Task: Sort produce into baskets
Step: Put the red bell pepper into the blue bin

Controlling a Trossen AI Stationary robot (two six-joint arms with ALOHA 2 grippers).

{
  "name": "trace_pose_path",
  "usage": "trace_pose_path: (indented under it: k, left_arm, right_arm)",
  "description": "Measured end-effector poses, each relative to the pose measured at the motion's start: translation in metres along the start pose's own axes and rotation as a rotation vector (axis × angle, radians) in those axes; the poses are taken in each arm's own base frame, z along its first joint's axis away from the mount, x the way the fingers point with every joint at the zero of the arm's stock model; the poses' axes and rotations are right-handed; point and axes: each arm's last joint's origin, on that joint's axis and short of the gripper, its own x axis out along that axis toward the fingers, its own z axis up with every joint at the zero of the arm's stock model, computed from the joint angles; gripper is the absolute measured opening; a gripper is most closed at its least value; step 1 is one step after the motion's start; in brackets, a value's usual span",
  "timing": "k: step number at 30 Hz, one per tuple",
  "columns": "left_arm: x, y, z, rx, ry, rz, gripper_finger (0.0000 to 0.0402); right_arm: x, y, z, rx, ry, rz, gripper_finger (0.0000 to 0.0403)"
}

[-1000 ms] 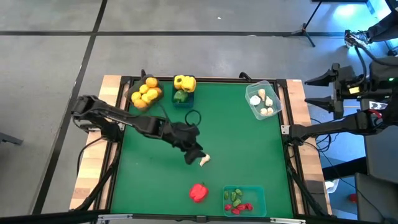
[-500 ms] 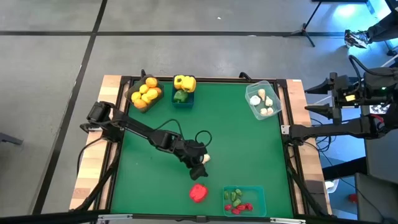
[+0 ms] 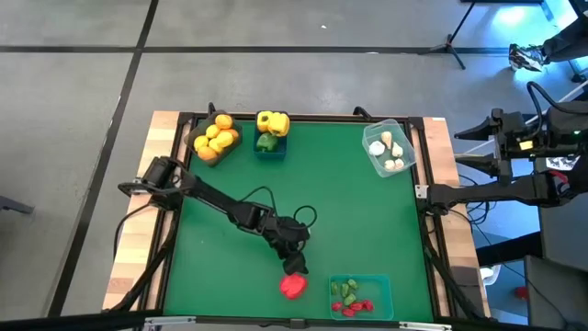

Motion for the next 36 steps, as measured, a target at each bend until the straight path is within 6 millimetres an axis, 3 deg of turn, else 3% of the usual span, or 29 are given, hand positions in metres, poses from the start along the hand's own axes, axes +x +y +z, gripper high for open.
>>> trace_pose_path:
  k: [30, 36]
  left_arm:
    - [0.029, 0.028, -0.01, -0.028, 0.093, 0.031, 0.022]
    - [0.029, 0.028, -0.011, -0.039, 0.122, 0.017, 0.0185]
  right_arm:
    - [0.0, -0.001, 0.0, 0.005, -0.002, -0.021, 0.0328]
    - [0.0, -0.001, 0.0, 0.005, -0.005, -0.035, 0.0328]
